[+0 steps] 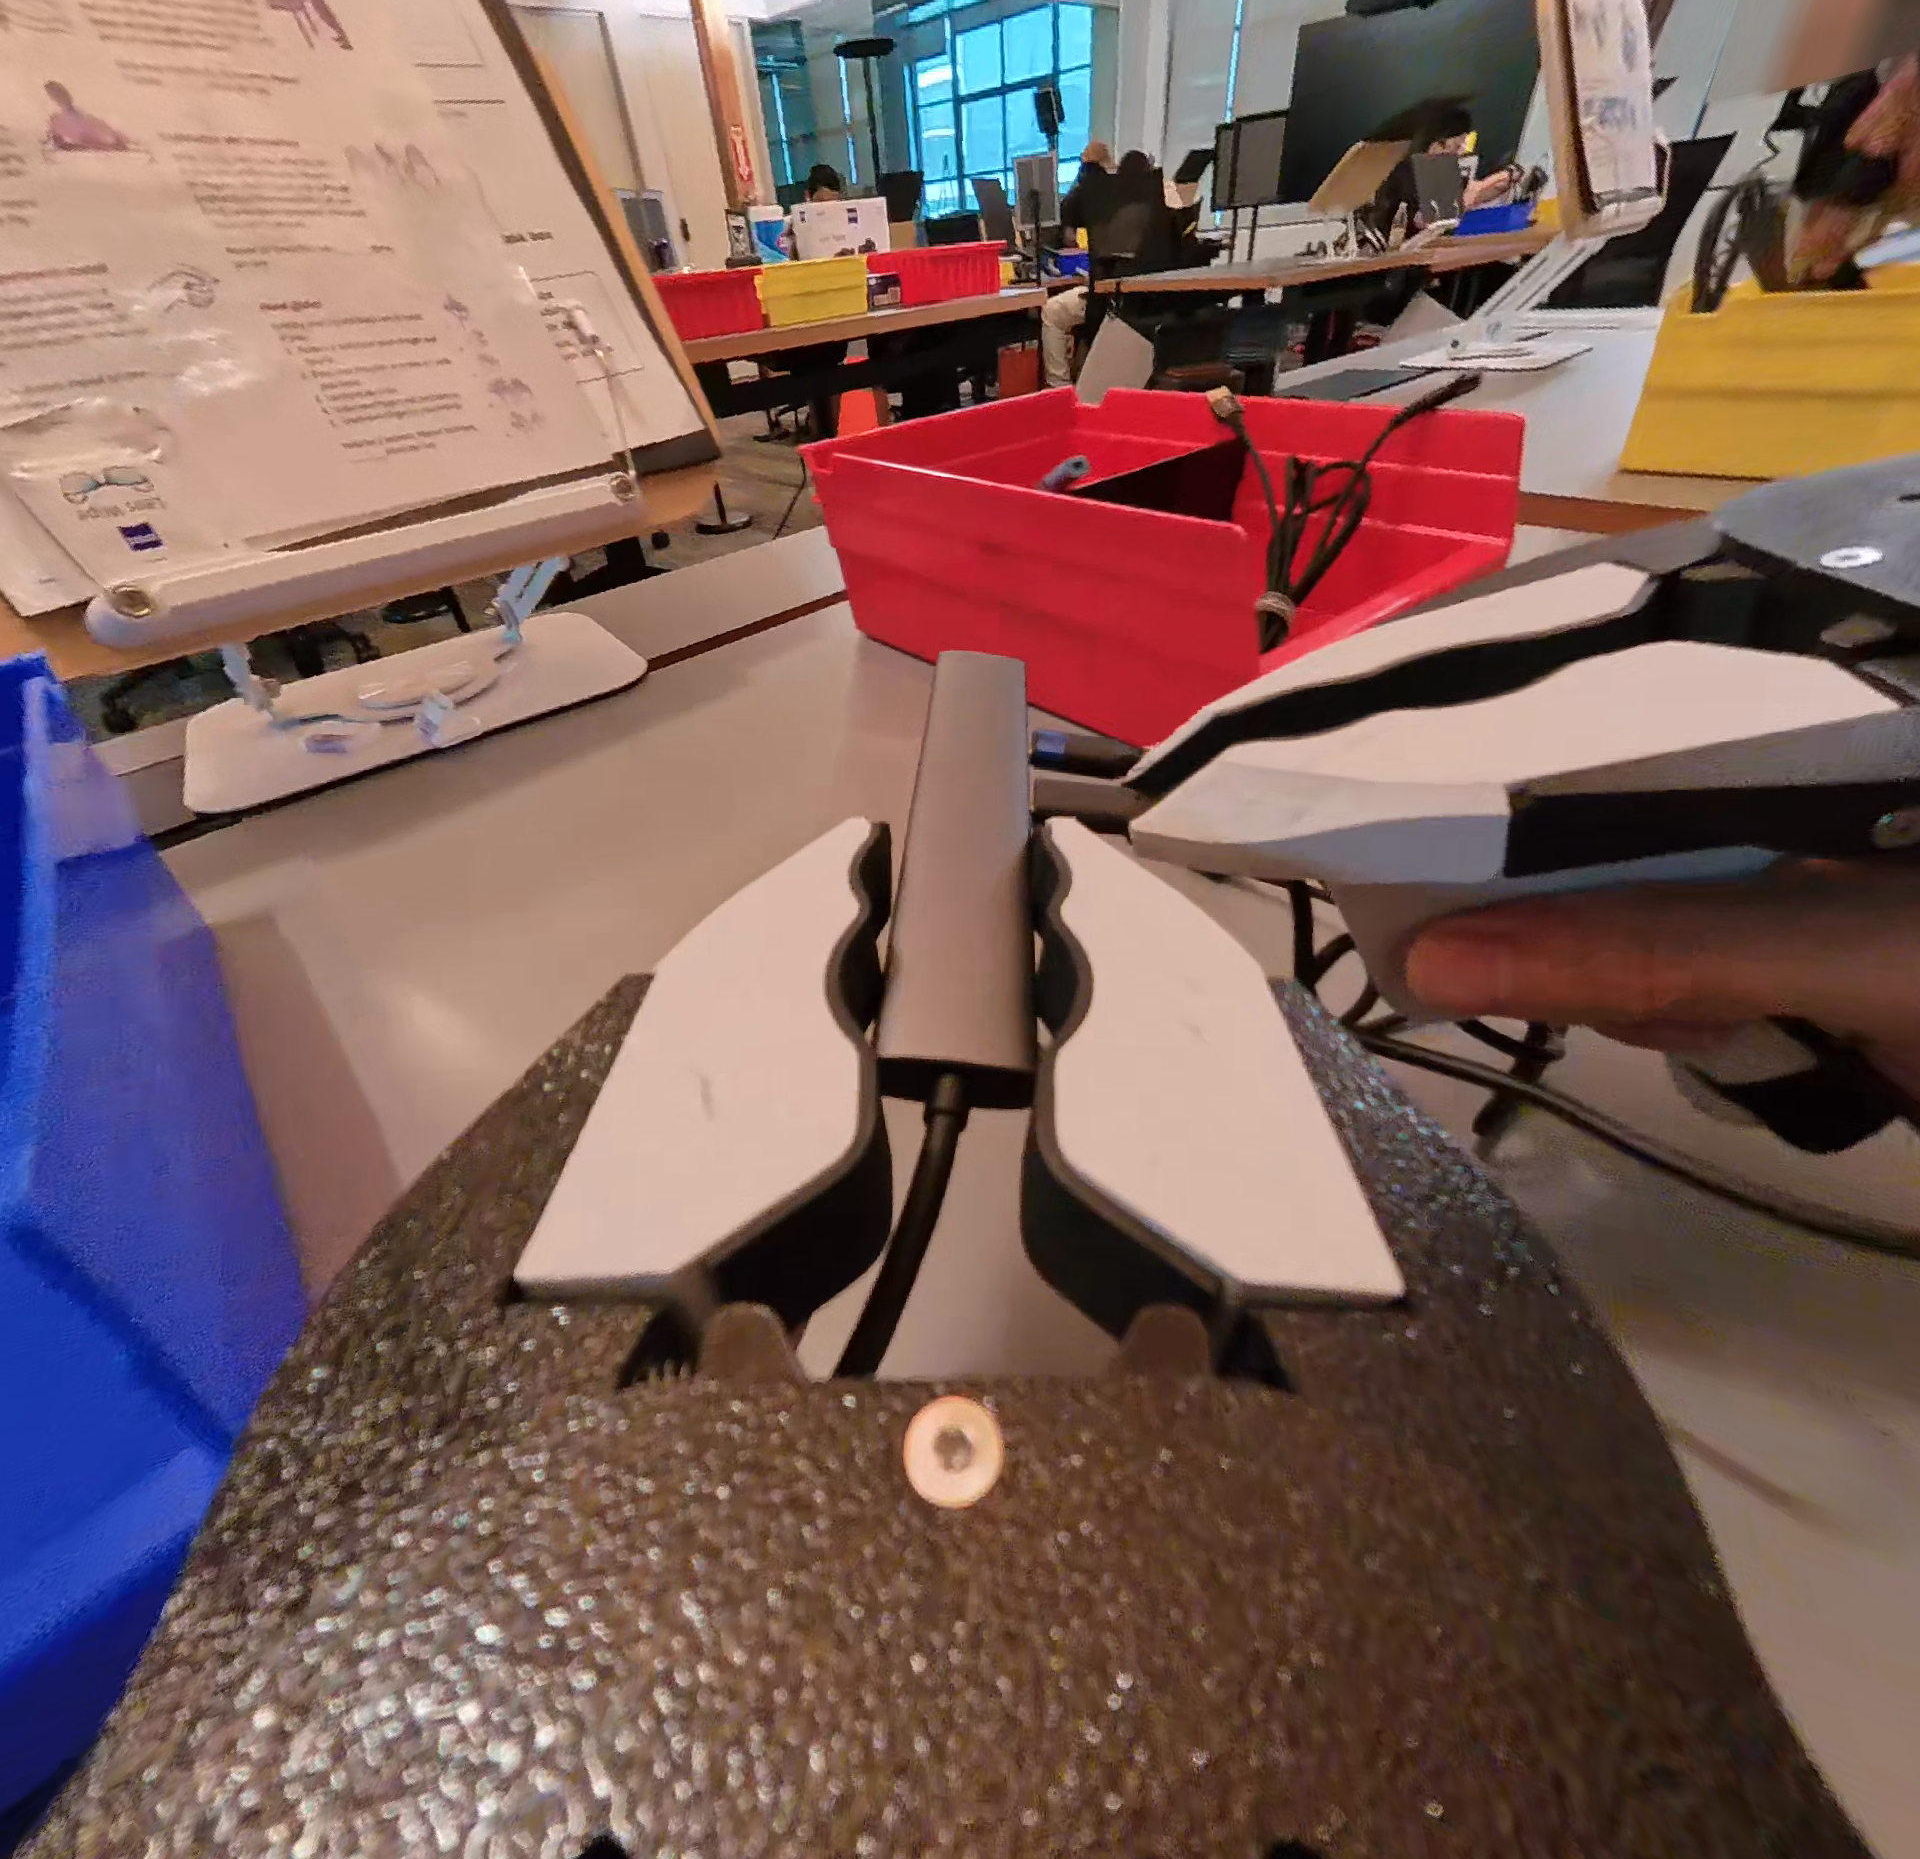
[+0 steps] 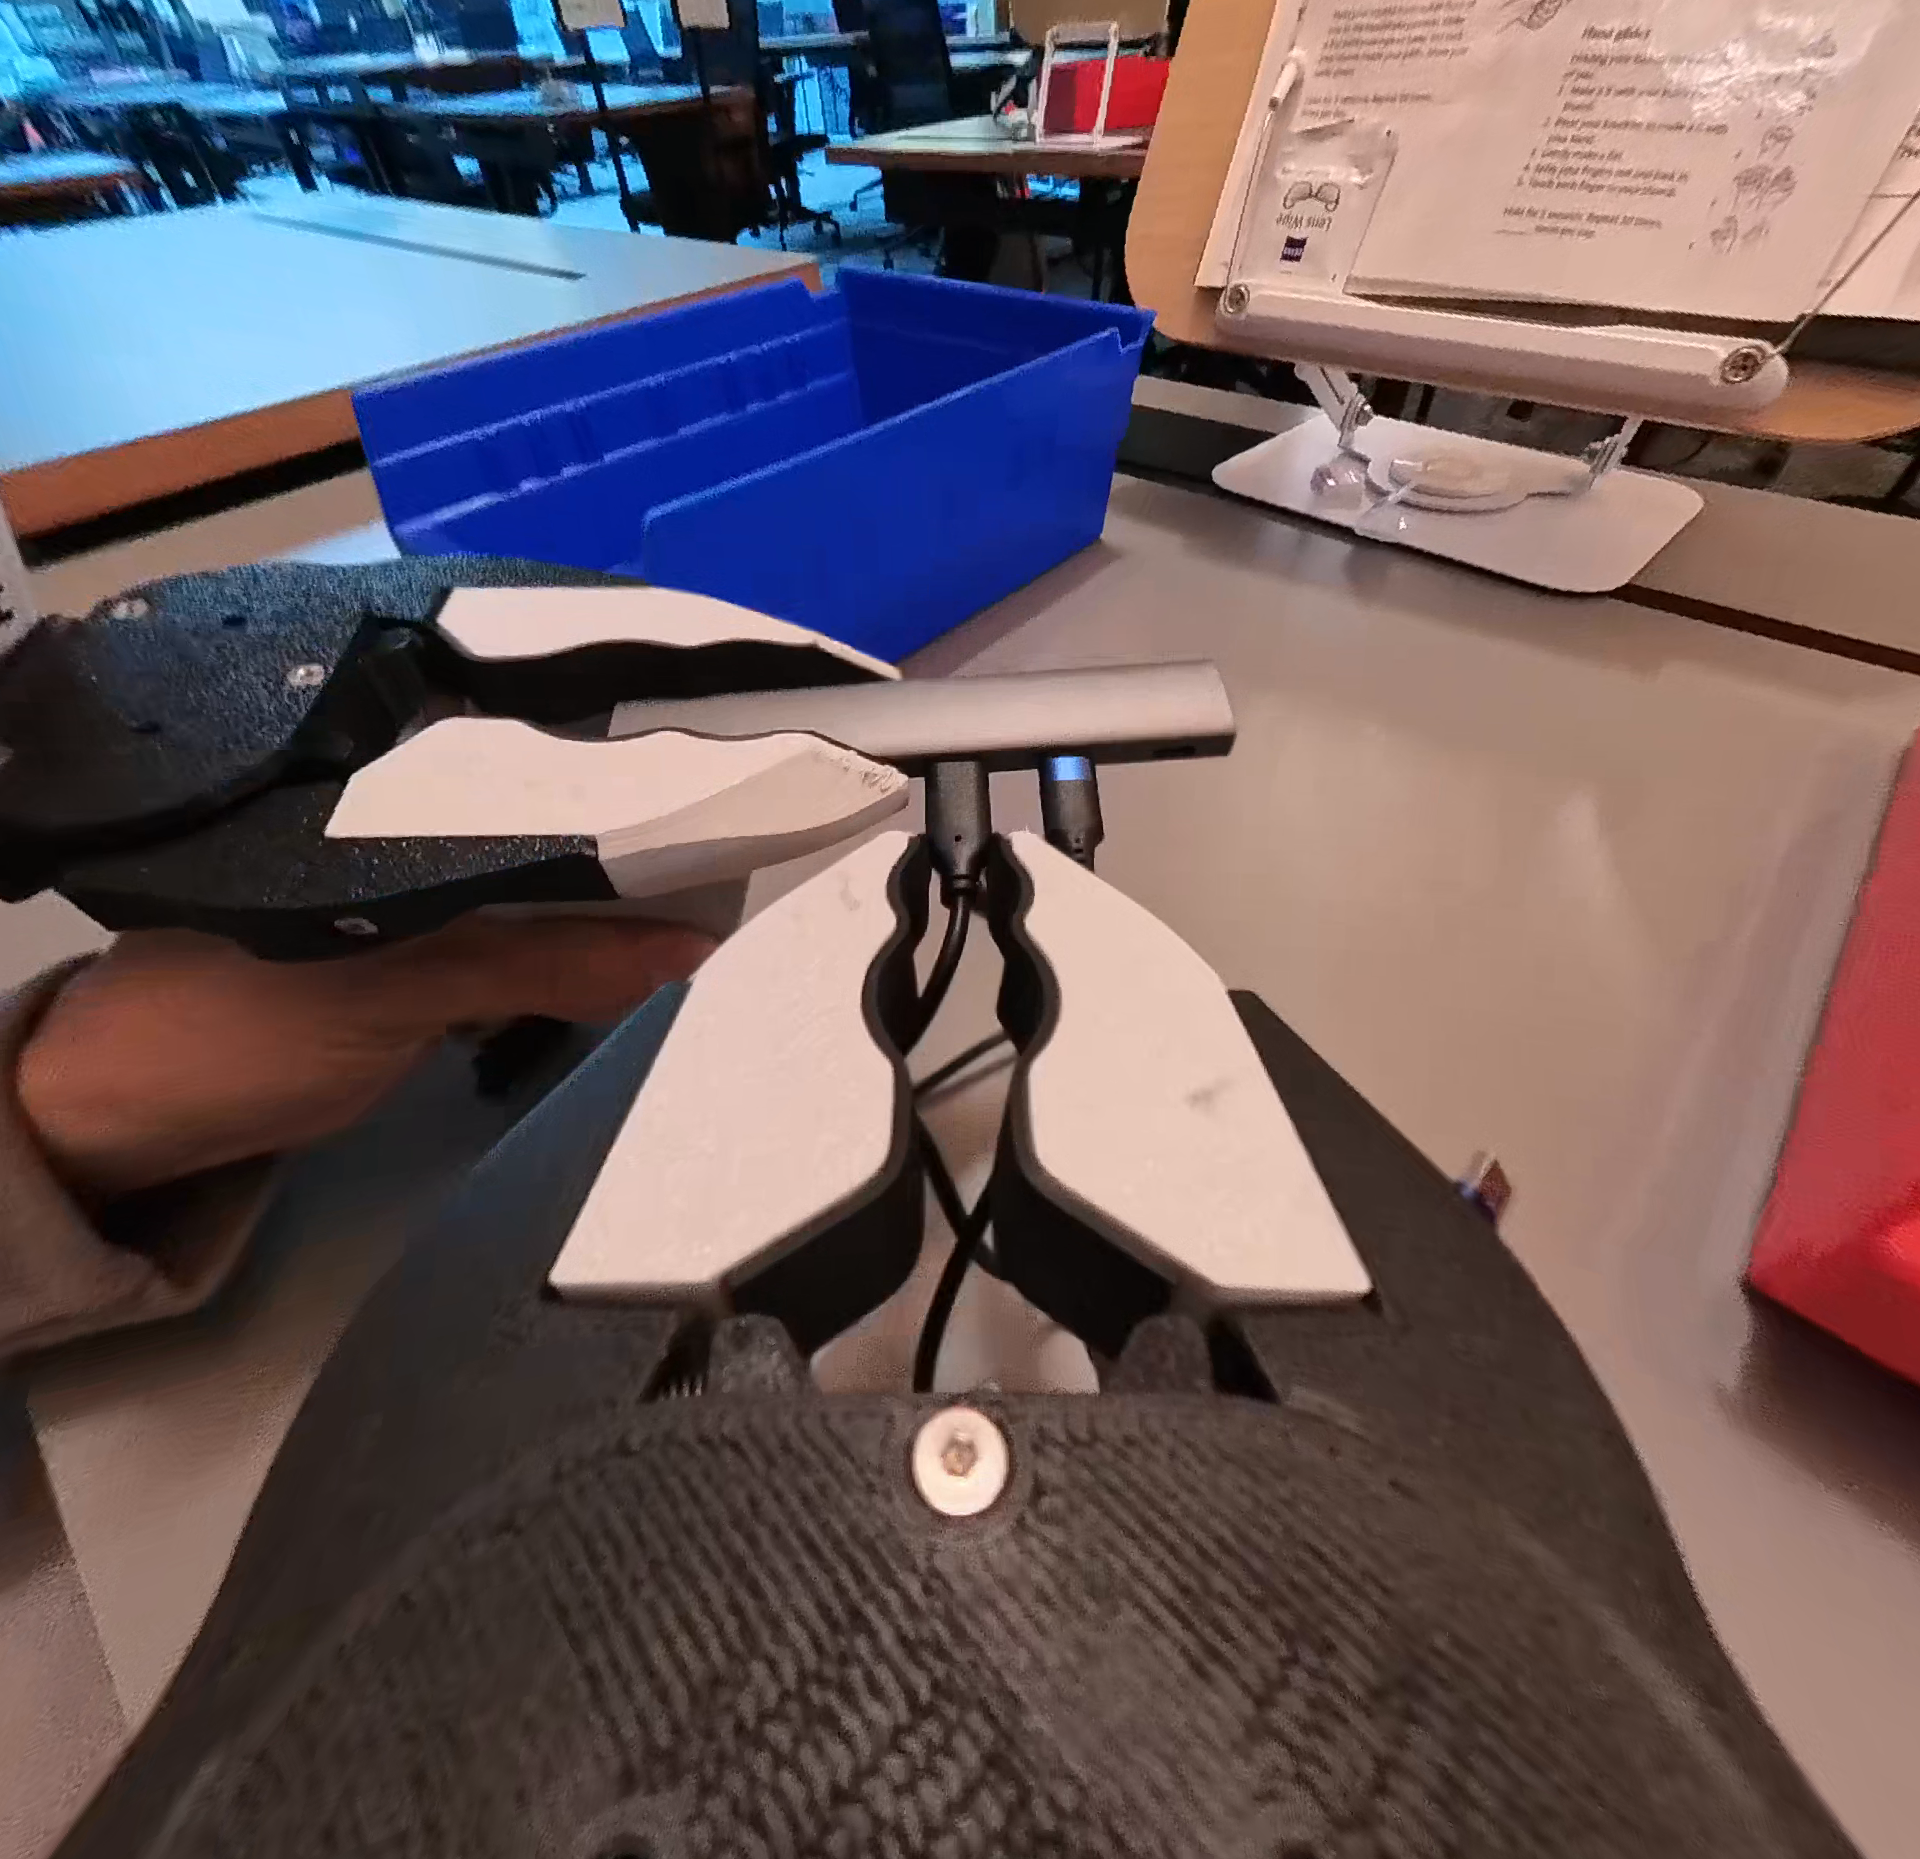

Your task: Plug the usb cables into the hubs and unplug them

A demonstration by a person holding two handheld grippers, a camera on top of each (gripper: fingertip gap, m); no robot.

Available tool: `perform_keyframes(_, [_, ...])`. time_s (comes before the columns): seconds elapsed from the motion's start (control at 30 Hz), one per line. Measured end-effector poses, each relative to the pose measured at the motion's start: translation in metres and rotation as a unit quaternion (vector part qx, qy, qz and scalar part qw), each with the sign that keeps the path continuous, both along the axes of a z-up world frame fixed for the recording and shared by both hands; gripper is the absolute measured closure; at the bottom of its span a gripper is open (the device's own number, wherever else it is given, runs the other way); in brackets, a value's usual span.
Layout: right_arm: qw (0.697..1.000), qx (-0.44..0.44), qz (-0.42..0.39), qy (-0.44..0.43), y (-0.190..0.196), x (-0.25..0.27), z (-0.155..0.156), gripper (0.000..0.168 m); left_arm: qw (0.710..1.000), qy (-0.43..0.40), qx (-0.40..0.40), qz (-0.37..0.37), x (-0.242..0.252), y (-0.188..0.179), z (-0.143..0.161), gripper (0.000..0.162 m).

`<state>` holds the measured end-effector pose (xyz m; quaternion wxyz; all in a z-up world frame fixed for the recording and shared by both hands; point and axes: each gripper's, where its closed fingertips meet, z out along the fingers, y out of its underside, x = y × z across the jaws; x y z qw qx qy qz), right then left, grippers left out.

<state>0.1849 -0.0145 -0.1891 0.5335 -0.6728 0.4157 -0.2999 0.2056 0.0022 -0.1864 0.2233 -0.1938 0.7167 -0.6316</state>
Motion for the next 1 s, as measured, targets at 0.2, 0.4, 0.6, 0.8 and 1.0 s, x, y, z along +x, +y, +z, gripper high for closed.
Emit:
perform_keyframes(0.2, [0.997, -0.072, 0.028, 0.026, -0.014, -0.03, -0.003, 0.161, 0.997, -0.003, -0.009, 0.076, 0.015, 0.014, 0.005, 0.137])
perform_keyframes(0.4, [0.998, -0.008, 0.013, -0.063, -0.034, -0.043, 0.058, 0.161, 0.997, -0.004, -0.071, 0.013, -0.004, 0.007, 0.041, 0.138])
perform_keyframes(0.6, [0.992, -0.008, 0.018, -0.126, -0.056, -0.069, 0.097, 0.161, 0.997, -0.027, -0.057, 0.05, -0.003, 0.01, 0.031, 0.138])
perform_keyframes(0.8, [0.983, -0.072, -0.11, -0.127, -0.151, -0.101, 0.115, 0.161, 0.983, 0.013, -0.163, 0.082, 0.02, 0.052, 0.068, 0.138])
perform_keyframes(1.0, [0.902, -0.118, -0.362, -0.201, -0.273, -0.14, 0.172, 0.162, 0.975, 0.009, -0.204, 0.092, 0.028, 0.076, 0.086, 0.138])
